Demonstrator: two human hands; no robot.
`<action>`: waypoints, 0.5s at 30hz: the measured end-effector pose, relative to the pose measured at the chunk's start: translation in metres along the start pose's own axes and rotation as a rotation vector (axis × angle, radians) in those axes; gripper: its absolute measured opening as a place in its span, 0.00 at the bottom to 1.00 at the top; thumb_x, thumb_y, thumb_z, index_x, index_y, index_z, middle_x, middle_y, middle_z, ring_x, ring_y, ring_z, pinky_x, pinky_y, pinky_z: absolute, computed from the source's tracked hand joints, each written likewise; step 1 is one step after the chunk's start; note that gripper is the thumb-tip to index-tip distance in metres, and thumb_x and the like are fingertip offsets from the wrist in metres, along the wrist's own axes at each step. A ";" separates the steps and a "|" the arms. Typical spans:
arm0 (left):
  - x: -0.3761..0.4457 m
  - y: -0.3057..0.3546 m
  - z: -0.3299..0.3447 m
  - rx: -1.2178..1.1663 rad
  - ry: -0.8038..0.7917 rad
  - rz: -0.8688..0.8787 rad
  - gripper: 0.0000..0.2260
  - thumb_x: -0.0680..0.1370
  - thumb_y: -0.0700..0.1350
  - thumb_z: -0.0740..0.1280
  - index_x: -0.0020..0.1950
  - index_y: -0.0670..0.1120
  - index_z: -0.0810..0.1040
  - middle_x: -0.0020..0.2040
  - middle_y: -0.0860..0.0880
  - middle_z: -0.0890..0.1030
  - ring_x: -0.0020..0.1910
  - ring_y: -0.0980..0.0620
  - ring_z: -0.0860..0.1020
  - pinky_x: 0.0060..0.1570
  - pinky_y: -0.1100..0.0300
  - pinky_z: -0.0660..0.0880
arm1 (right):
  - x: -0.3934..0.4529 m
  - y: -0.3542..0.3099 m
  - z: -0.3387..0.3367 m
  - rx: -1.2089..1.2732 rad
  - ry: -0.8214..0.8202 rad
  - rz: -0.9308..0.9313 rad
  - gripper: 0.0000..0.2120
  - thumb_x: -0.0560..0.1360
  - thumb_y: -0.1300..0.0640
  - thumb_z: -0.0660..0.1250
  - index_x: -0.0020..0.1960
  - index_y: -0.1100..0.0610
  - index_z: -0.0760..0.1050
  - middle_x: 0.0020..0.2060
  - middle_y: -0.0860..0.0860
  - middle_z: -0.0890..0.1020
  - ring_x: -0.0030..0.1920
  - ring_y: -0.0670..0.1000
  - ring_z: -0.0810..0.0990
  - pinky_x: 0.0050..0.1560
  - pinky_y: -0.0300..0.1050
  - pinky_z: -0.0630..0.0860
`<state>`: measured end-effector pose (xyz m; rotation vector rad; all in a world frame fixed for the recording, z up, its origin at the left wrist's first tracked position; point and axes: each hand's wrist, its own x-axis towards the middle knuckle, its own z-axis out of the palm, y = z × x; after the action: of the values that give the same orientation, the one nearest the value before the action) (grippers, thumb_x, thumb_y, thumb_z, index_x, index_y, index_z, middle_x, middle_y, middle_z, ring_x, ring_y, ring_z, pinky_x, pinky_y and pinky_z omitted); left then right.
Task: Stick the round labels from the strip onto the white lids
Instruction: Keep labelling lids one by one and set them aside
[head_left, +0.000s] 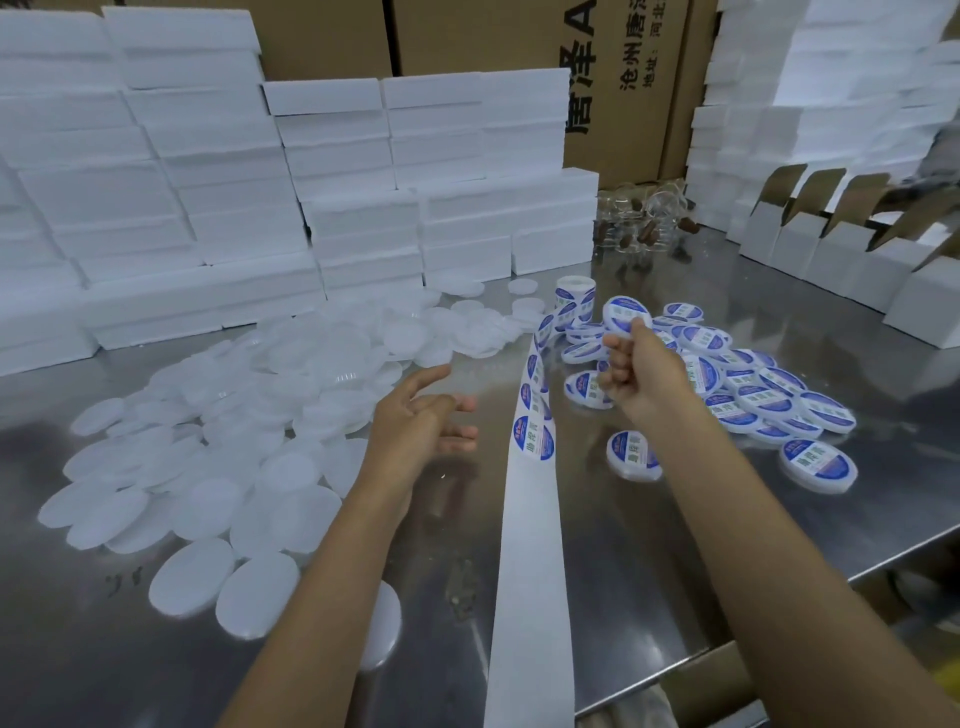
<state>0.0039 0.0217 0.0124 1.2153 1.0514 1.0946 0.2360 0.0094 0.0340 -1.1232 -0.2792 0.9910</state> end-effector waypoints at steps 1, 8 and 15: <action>0.001 0.000 0.000 0.003 0.005 -0.004 0.15 0.81 0.37 0.65 0.66 0.50 0.78 0.45 0.46 0.87 0.36 0.47 0.84 0.40 0.54 0.84 | 0.008 -0.007 -0.004 0.023 -0.008 0.032 0.20 0.85 0.50 0.55 0.42 0.61 0.74 0.25 0.49 0.67 0.18 0.43 0.59 0.19 0.34 0.64; 0.003 -0.001 -0.002 0.018 0.036 -0.013 0.12 0.81 0.37 0.64 0.59 0.52 0.79 0.43 0.46 0.87 0.34 0.48 0.84 0.35 0.57 0.83 | 0.034 -0.026 -0.020 0.023 -0.057 0.146 0.18 0.86 0.55 0.51 0.50 0.65 0.74 0.18 0.48 0.65 0.18 0.44 0.58 0.18 0.34 0.61; 0.003 0.003 -0.009 -0.074 0.111 0.016 0.13 0.82 0.34 0.59 0.59 0.45 0.80 0.42 0.43 0.85 0.32 0.48 0.82 0.33 0.56 0.82 | 0.001 -0.009 0.000 -0.454 -0.121 -0.001 0.13 0.82 0.58 0.58 0.44 0.61 0.78 0.26 0.51 0.71 0.25 0.47 0.64 0.23 0.38 0.66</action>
<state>-0.0046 0.0264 0.0144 1.1162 1.0767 1.2150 0.2413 0.0092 0.0412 -1.4734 -0.6249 1.0236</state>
